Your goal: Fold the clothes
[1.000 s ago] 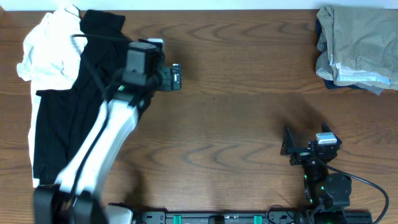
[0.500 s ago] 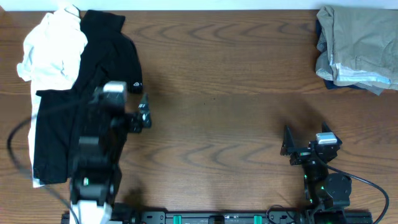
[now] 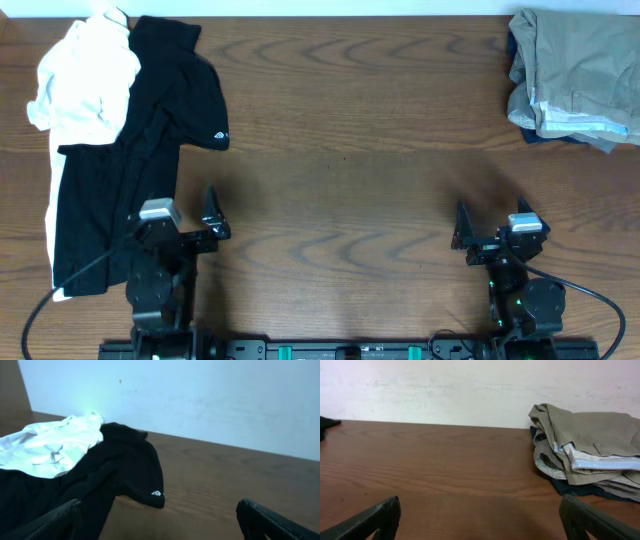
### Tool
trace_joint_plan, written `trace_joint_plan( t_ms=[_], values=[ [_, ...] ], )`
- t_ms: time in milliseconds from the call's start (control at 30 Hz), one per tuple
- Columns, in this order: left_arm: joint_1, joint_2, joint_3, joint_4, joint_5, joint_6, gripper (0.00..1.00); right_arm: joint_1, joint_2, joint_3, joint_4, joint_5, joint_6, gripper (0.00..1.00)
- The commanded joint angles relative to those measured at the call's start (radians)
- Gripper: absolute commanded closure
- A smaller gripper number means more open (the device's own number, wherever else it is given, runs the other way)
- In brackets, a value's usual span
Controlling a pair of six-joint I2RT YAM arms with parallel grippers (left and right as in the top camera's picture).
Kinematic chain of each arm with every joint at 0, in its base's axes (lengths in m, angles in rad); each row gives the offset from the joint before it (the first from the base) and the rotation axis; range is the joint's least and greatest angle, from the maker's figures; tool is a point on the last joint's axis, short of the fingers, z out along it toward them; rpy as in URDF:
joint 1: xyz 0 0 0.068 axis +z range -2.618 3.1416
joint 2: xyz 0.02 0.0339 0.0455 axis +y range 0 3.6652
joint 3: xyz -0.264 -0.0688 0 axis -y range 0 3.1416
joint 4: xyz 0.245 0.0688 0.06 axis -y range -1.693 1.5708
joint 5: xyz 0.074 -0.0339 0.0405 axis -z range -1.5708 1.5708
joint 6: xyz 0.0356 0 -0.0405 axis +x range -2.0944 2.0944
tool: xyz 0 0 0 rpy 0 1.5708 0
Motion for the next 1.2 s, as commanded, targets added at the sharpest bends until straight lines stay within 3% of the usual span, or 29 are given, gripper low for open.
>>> trace_joint_plan(
  t_ms=[0, 267, 467, 700, 1167],
  values=[
    [0.010, -0.064, -0.043, 0.009, -0.001, -0.027, 0.02, 0.012, -0.006, -0.002, -0.004, 0.003, -0.008, 0.01],
    [0.010, -0.145, -0.146, 0.074, -0.001, -0.027, 0.02, 0.012, -0.006, -0.002, -0.004, 0.003, -0.008, 0.01],
    [0.010, -0.190, -0.147, 0.038, -0.001, -0.024, 0.02, 0.012, -0.006, -0.002, -0.004, 0.003, -0.008, 0.01],
    [0.010, -0.198, -0.147, -0.111, -0.002, -0.024, 0.02, 0.012, -0.006, -0.002, -0.004, 0.003, -0.008, 0.01],
    [0.010, -0.195, -0.147, -0.106, -0.005, -0.024, 0.02, 0.012, -0.006, -0.002, -0.004, 0.003, -0.008, 0.01]
  ],
)
